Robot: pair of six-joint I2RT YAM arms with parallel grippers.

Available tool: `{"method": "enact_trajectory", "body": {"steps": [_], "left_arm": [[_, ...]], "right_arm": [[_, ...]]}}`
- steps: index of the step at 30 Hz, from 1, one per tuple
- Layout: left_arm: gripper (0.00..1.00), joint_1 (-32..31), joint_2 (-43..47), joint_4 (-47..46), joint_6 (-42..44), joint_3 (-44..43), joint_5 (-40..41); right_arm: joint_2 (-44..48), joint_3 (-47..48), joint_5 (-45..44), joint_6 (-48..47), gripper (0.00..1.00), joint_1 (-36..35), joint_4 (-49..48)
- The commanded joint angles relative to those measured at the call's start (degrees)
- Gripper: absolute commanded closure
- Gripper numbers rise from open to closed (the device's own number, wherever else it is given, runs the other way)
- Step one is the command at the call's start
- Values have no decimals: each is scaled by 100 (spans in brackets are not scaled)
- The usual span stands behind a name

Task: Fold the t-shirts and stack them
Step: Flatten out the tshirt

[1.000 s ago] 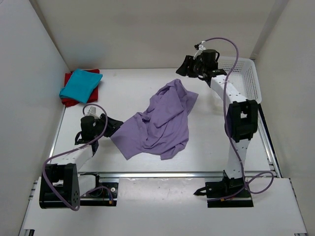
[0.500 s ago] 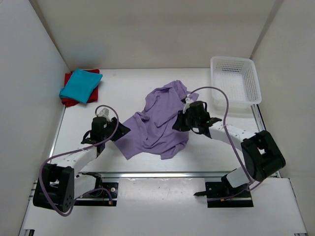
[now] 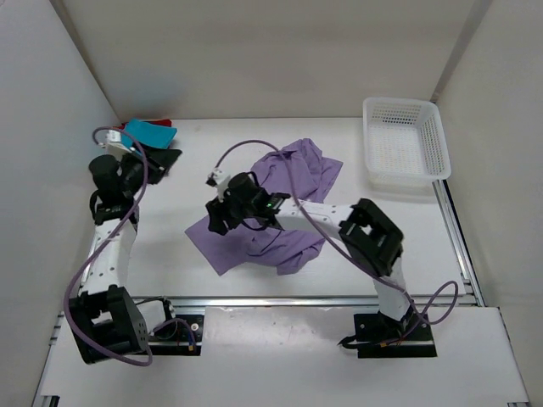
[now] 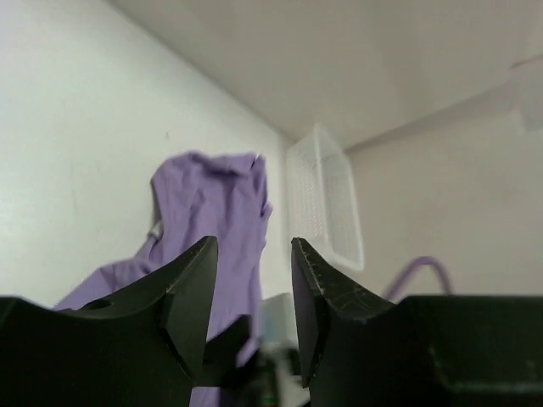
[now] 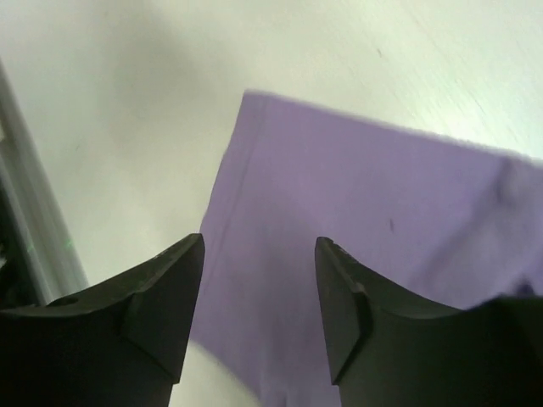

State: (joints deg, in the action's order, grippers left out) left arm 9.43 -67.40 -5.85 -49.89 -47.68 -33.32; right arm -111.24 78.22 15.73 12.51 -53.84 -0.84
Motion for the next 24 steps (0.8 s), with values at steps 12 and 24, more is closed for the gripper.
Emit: {"method": "enact_trajectory", "body": {"steps": [12,24], "left_arm": [[49,648,991,-945,-1295,-224,-1150],[49,683,1027,-1348,-1594,84,-1176]], "right_arm": [[-3490,5279,-1255,-1207,41,-671,2754],[-4318,6724,-2047,-1594,40,-1031,3846]]}}
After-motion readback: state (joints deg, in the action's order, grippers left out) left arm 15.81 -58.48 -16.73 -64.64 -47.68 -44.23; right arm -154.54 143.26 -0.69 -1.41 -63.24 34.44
